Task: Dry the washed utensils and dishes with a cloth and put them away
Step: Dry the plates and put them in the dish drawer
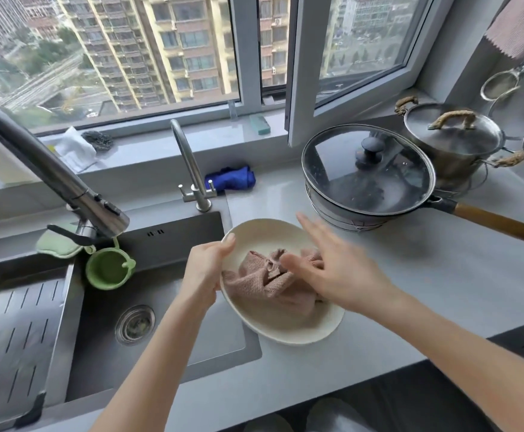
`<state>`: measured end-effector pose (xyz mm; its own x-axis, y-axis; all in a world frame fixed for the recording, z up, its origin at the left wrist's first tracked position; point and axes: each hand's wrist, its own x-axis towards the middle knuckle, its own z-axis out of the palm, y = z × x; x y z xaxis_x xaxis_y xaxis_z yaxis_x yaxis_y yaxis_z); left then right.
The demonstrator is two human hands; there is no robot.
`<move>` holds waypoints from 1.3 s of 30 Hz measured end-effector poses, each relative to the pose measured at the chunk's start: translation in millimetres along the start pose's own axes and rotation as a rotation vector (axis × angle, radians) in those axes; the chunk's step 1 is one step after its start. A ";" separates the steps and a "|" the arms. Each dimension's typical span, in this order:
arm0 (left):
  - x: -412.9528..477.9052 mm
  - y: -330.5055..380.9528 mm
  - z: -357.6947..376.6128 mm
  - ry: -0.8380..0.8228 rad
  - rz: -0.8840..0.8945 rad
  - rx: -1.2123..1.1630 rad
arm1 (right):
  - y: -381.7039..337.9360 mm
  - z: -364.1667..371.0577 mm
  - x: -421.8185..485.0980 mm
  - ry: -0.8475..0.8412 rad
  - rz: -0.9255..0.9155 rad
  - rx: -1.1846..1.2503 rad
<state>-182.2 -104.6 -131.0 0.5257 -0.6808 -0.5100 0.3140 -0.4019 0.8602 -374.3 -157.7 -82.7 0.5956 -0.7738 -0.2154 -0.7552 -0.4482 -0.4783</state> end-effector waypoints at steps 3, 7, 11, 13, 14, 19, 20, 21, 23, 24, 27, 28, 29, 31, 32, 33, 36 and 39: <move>-10.7 -3.0 9.0 -0.070 0.035 -0.018 | -12.6 54.9 22.6 -0.044 0.099 0.102; -14.0 -5.9 16.5 -0.115 -0.069 -0.111 | -42.2 77.7 22.5 0.034 -0.178 0.152; -7.0 -2.3 -4.1 -0.176 -0.132 -0.028 | -7.5 60.4 -19.1 -0.340 -0.540 0.136; -3.7 -2.0 -10.5 -0.245 -0.113 0.024 | 22.5 53.1 -22.4 -0.384 -0.639 -0.049; -3.3 -3.4 -10.9 -0.272 -0.128 0.044 | 32.2 51.2 -16.0 -0.348 -0.701 -0.143; -8.2 -16.1 -0.2 -0.411 -0.297 0.040 | 35.2 67.5 40.4 -0.143 -0.998 -0.362; -10.1 -18.4 -0.4 -0.429 -0.315 0.005 | 38.9 70.5 47.1 -0.082 -0.971 -0.392; -9.6 -20.2 -0.1 -0.424 -0.300 -0.005 | 46.3 73.3 51.4 -0.009 -0.904 -0.418; -5.5 -24.5 -0.9 -0.350 -0.236 0.026 | 63.0 77.6 48.1 0.084 -0.657 -0.422; -4.8 -25.8 -0.5 -0.301 -0.222 0.038 | 69.1 79.9 45.2 0.092 -0.498 -0.379; -6.2 -28.0 7.2 -0.173 -0.171 0.055 | 73.6 80.2 38.4 0.047 -0.051 -0.024; -8.2 -29.1 10.3 -0.128 -0.148 0.062 | 74.0 80.5 36.3 0.075 0.082 0.127; -9.1 -29.4 12.5 -0.071 -0.110 0.068 | 75.1 80.6 32.7 0.099 0.217 0.277; -8.9 -29.2 14.3 0.073 -0.008 0.059 | 77.7 84.9 22.4 0.088 0.475 0.625; -8.9 -28.6 15.0 0.144 0.044 0.034 | 75.4 90.4 16.2 0.064 0.570 0.835; -8.3 -28.1 16.0 0.199 0.087 -0.010 | 70.0 97.1 11.4 0.058 0.647 1.041; -19.3 -34.5 21.0 0.270 0.133 -0.175 | 52.0 109.4 11.3 0.273 0.784 1.358; -32.7 -45.4 11.3 0.137 0.108 -0.051 | 54.4 99.3 21.2 0.351 0.786 1.319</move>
<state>-222.6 -71.0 -153.3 0.6606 -0.6271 -0.4128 0.2873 -0.2969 0.9107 -375.5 -154.0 -197.7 -0.0476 -0.7616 -0.6463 0.0394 0.6451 -0.7631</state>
